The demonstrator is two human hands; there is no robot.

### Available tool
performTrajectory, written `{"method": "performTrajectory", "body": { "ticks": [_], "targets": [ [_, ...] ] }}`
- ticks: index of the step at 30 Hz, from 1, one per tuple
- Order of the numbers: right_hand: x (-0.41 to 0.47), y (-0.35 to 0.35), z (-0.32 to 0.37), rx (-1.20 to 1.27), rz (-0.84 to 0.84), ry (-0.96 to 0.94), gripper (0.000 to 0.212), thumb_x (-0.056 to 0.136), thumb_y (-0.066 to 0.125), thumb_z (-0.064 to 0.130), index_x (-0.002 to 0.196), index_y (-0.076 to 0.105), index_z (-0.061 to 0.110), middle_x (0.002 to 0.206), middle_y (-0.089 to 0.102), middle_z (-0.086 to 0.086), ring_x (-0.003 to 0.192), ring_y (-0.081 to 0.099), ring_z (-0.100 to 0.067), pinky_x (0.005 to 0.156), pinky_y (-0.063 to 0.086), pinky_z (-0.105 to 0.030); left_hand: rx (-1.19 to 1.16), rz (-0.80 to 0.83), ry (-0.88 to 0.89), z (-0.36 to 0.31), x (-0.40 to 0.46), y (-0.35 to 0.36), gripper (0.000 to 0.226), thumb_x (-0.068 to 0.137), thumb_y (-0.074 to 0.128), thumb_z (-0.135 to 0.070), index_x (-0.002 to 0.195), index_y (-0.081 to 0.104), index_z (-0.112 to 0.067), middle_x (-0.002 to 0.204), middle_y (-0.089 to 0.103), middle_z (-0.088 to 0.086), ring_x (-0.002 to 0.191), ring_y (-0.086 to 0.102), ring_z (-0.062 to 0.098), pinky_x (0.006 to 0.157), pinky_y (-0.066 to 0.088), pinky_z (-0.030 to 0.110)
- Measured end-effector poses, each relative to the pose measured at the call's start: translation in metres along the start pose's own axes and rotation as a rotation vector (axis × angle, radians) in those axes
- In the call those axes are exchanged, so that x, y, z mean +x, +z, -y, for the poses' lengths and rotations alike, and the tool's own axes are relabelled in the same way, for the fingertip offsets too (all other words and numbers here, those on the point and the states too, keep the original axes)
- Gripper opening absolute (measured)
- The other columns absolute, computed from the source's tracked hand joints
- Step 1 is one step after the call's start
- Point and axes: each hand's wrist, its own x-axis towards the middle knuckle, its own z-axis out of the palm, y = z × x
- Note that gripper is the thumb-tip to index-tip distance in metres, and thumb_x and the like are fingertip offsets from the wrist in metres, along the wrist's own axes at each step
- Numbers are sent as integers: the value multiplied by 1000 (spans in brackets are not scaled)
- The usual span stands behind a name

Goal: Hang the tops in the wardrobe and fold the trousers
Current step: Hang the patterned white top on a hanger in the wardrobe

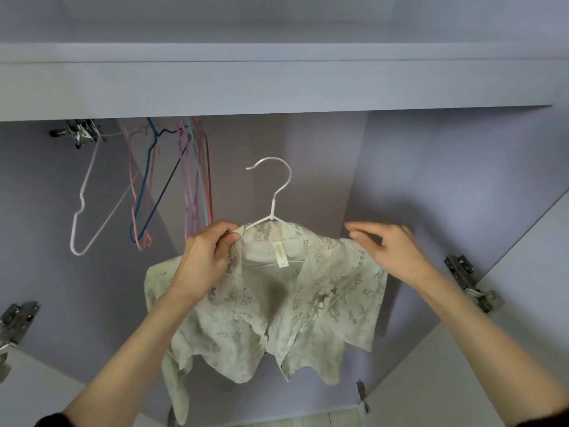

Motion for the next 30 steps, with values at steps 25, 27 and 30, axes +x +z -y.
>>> {"method": "performTrajectory", "body": {
  "ticks": [25,27,30],
  "targets": [
    [35,-26,-47,892,137,446,28,94,43,-4,101,65,11,86,63,-2,95,55,-13,94,37,-27,618,-317,732,-110,73,43,65,78,42,3,141,34,-5,151,29,13,144,9,33,116,3,54],
    [52,-30,-51,959,96,434,29,95,41,-5,113,62,4,86,62,-2,90,56,-11,84,42,-21,732,-365,669,-114,86,44,78,75,50,4,146,23,-9,154,18,10,145,-7,27,114,-8,53],
    [78,-42,-52,1040,24,420,32,95,41,-5,123,57,-1,83,60,-2,82,56,-7,68,48,-12,846,-422,634,-114,99,48,95,67,60,6,149,17,-14,154,14,8,145,-12,25,111,-11,56]
  ]
}}
